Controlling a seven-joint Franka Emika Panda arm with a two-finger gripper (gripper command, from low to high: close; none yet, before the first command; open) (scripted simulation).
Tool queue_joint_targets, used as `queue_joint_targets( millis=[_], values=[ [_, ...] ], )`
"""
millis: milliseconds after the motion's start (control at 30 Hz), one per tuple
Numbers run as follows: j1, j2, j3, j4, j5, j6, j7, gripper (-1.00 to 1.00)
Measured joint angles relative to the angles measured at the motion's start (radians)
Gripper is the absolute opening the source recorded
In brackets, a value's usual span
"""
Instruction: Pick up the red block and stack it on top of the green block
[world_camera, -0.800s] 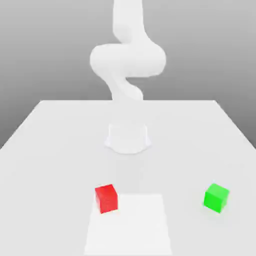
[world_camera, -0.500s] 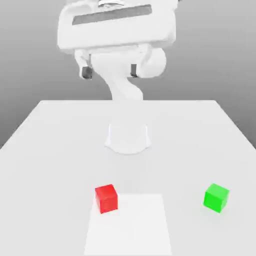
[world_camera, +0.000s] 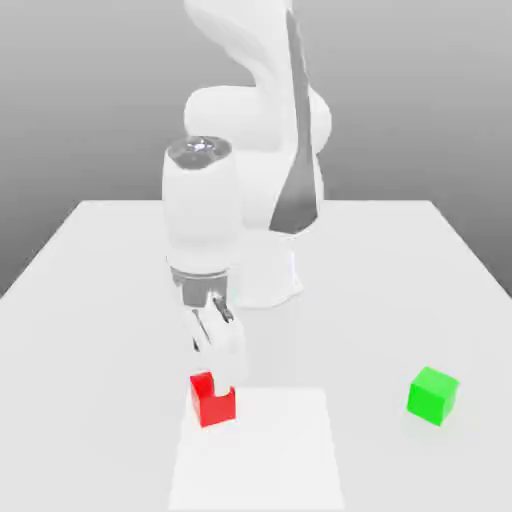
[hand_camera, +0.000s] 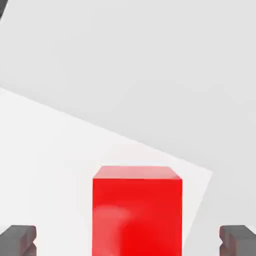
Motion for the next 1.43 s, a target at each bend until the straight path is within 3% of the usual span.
queue_joint_targets(
  millis=[67, 100, 333, 567, 1000, 1133, 1333, 1367, 1433],
  values=[
    [0.027, 0.072, -0.038, 0.01, -0.048, 0.061, 0.035, 0.0],
    [0.047, 0.105, -0.062, 0.014, -0.062, 0.089, 0.046, -1.0],
    [0.054, 0.112, -0.069, 0.015, -0.065, 0.097, 0.048, -1.0],
    [0.048, -0.113, -0.029, -0.018, 0.06, -0.094, -0.041, -1.0],
    [0.537, -0.135, 0.244, 0.142, 0.091, -0.273, 0.229, -1.0],
    [0.58, -0.082, 0.258, 0.169, 0.043, -0.248, 0.304, -1.0],
    [0.603, 0.06, 0.203, 0.178, -0.103, -0.126, 0.412, -1.0],
    [0.613, 0.082, 0.189, 0.179, -0.125, -0.107, 0.428, 1.0],
    [0.613, 0.082, 0.189, 0.179, -0.125, -0.107, 0.428, 1.0]
  ],
)
